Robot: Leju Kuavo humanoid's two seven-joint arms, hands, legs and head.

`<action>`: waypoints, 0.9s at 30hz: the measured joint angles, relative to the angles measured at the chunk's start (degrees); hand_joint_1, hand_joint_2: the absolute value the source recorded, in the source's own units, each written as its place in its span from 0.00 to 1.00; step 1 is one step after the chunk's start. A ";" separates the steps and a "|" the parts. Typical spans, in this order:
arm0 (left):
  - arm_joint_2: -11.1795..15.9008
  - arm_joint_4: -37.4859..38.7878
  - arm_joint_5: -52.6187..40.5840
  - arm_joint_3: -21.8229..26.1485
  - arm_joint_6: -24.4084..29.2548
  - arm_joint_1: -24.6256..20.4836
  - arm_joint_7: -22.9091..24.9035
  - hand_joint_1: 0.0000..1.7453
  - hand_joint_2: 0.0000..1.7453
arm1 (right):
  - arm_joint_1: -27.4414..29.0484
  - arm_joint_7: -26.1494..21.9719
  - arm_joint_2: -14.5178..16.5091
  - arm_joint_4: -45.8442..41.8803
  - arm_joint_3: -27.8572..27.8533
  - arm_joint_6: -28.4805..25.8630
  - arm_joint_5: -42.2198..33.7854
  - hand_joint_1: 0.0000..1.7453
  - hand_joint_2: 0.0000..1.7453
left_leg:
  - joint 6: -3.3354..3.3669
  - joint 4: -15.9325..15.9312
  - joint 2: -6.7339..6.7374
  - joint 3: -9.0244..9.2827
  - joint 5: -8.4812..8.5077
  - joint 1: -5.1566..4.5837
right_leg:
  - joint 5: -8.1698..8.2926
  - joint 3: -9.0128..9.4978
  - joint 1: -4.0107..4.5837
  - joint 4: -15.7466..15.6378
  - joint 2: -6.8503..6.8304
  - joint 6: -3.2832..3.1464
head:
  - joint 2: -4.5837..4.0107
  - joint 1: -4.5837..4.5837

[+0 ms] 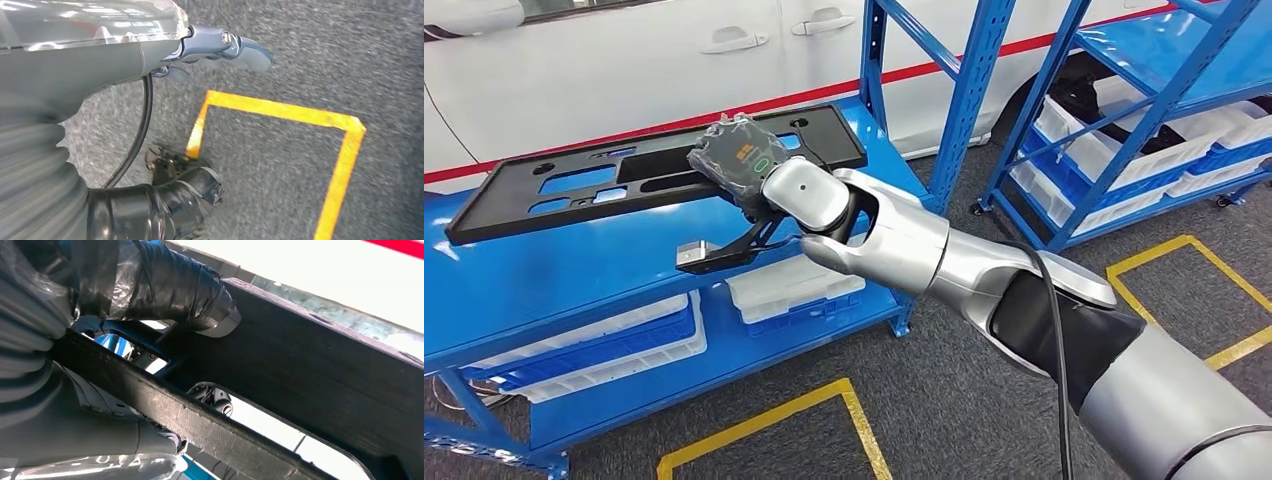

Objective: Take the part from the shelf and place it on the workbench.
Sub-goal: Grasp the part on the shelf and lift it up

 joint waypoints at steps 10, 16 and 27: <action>-0.11 0.00 -0.14 0.77 -0.11 0.20 0.09 0.00 1.00 | -0.41 -0.01 0.37 0.59 0.28 -0.09 -0.01 1.00 1.00 | -2.45 2.67 -0.32 -5.67 2.81 -0.10 | 3.76 11.00 0.34 -14.07 -0.07 -2.23 | 0.00 -0.02; -0.14 0.00 -0.30 0.90 -0.20 0.03 -0.20 0.00 1.00 | -0.88 -0.04 0.93 0.89 0.72 0.01 -0.03 1.00 1.00 | -3.75 17.93 -0.40 -8.35 -7.43 0.26 | 7.93 6.24 0.10 -14.36 -0.20 -3.20 | 0.00 -0.03; 0.02 -0.04 -0.49 0.97 -0.21 -0.19 -0.23 0.00 1.00 | -2.39 -0.02 0.91 1.00 1.01 0.69 -0.13 1.00 1.00 | -0.42 -0.85 -0.13 3.61 -2.28 0.00 | 8.39 1.15 0.21 -12.09 0.06 -0.58 | 0.00 0.01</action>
